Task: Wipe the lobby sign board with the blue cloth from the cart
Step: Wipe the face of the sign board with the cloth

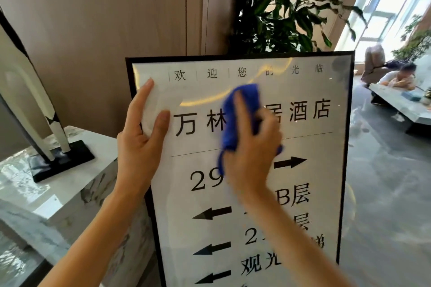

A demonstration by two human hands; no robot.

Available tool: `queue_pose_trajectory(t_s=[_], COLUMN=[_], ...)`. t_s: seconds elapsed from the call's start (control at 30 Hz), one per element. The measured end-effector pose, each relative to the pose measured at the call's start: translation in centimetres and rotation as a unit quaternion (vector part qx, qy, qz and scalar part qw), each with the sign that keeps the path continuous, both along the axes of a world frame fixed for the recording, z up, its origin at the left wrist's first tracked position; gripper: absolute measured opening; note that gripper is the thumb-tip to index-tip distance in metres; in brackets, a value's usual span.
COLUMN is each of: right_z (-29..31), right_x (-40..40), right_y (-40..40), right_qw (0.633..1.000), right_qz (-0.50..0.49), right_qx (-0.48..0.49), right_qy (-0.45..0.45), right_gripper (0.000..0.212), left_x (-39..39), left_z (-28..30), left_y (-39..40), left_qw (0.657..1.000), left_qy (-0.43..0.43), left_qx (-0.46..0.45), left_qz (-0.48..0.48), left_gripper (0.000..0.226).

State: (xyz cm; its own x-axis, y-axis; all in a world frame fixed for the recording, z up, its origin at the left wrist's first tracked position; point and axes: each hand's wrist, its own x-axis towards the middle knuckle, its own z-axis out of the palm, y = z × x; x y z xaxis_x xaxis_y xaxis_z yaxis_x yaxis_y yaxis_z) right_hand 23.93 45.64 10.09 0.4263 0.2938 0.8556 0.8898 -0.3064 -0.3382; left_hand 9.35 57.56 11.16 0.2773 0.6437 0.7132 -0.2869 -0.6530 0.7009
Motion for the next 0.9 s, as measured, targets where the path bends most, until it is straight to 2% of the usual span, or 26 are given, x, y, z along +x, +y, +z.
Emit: queue_pose_trajectory(t_s=[0.1, 0.2, 0.27, 0.33, 0.37, 0.43, 0.47, 0.53, 0.63, 0.77, 0.83, 0.9], right_z=[-4.4, -7.8, -8.0, -6.5, -5.2, -2.0, -0.3, 3.1, 6.7, 7.3, 6.6, 5.9], right_x=[-5.5, -7.8, -7.5, -5.8, -4.5, -0.9, 1.5, 6.4, 13.3, 18.0, 17.9, 16.6], right_y=[0.6, -0.4, -1.2, -1.8, -2.1, -2.7, -3.0, -4.3, -6.5, -8.6, -8.3, -7.2], right_qw=[0.989, 0.971, 0.959, 0.94, 0.936, 0.953, 0.963, 0.977, 0.99, 0.996, 0.991, 0.978], right_qz=[0.065, 0.084, 0.095, 0.13, 0.145, 0.155, 0.14, 0.073, -0.018, -0.072, -0.114, -0.133], right_qx=[-0.101, -0.15, -0.166, -0.21, -0.222, -0.2, -0.18, -0.141, -0.098, -0.014, 0.06, 0.124], right_qy=[-0.081, -0.164, -0.209, -0.237, -0.23, -0.164, -0.143, -0.142, -0.104, -0.043, 0.034, 0.099], right_gripper=[0.091, 0.076, 0.064, 0.065, 0.065, 0.058, 0.062, 0.076, 0.076, 0.069, 0.07, 0.059], left_x=[-0.2, -0.1, 0.1, 0.1, 0.0, 0.0, 0.0, 0.1, 0.1, 0.4, 0.5, 0.5], left_z=[-0.1, -0.2, 0.0, 0.3, 0.2, 0.2, 0.2, 0.4, 0.8, 1.0, 1.0, 0.9], left_y=[0.1, -0.1, -0.2, -0.1, -0.1, -0.5, -0.6, -0.7, -0.7, -1.0, -0.9, -0.9], left_qw=[1.0, 1.0, 1.0, 1.0, 1.0, 1.0, 1.0, 0.999, 0.999, 0.999, 0.998, 0.998], left_qy=[0.01, 0.015, 0.016, 0.021, 0.022, 0.022, 0.021, 0.024, 0.033, 0.035, 0.034, 0.033], left_qx=[0.018, 0.02, 0.01, -0.004, -0.006, -0.009, -0.012, -0.022, -0.03, -0.031, -0.041, -0.049], left_qz=[0.022, 0.012, 0.004, -0.002, -0.004, -0.006, -0.006, -0.003, 0.013, 0.014, 0.013, 0.016], left_gripper=[0.05, 0.049, 0.049, 0.048, 0.048, 0.049, 0.05, 0.051, 0.051, 0.051, 0.05, 0.05])
